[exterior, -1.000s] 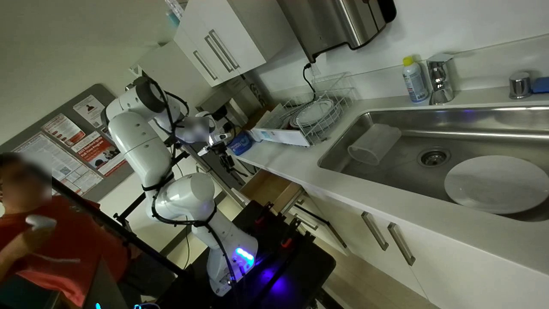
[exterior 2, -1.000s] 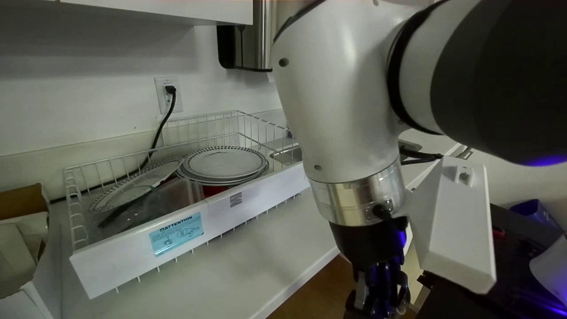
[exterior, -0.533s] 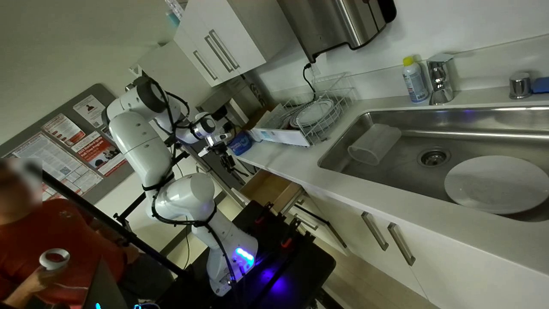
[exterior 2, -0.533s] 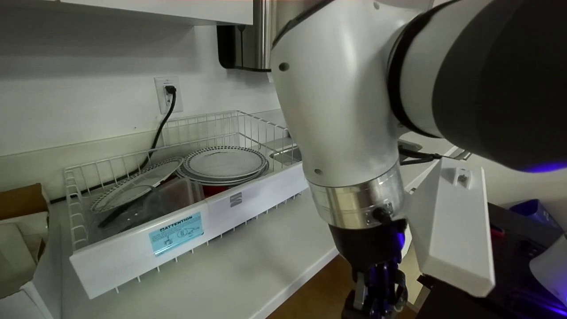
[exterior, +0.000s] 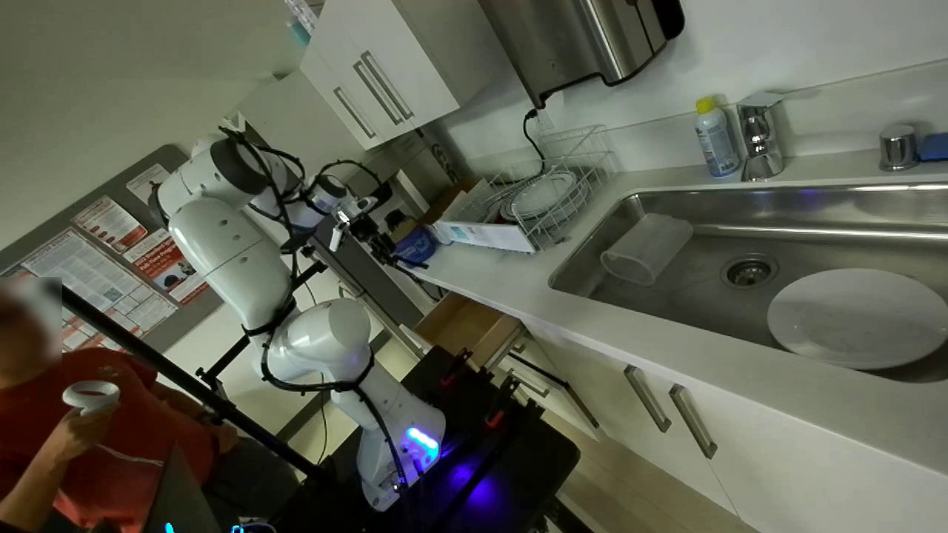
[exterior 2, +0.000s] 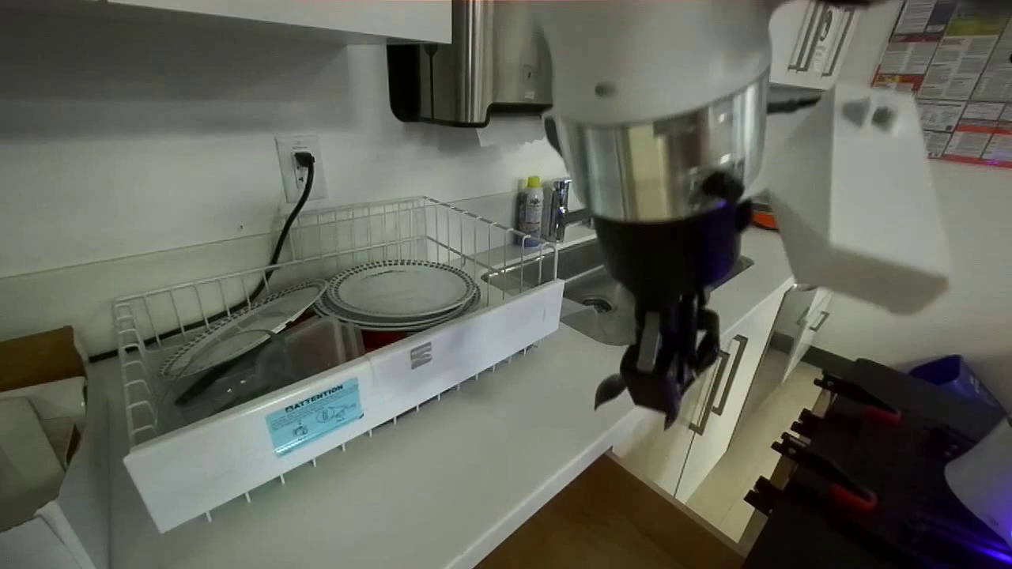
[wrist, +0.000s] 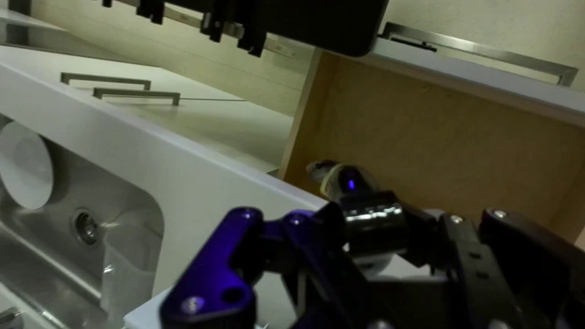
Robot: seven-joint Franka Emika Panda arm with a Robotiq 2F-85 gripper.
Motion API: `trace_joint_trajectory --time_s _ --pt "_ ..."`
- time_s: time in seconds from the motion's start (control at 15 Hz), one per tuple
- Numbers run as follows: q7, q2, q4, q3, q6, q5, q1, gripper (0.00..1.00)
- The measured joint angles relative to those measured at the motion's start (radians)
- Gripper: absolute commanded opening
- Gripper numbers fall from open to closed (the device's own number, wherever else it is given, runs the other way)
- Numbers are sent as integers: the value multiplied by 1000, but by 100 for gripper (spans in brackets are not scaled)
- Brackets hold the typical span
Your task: Open the top left kitchen drawer, remove the object, put it in the plate holder and close the drawer
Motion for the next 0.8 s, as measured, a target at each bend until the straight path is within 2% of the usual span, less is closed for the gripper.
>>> trace_joint_trajectory --time_s 0.2,0.27,0.6,0.67,0.8 --pt "-39 -47 96 21 -156 -87 -18 2" --pt "-58 -51 132 29 -199 -120 -25 9" --pt "-59 -37 146 47 -209 -125 -40 9" --pt "-59 -35 146 48 -209 -125 -40 2" --pt "-59 -33 147 51 -209 -125 -42 2"
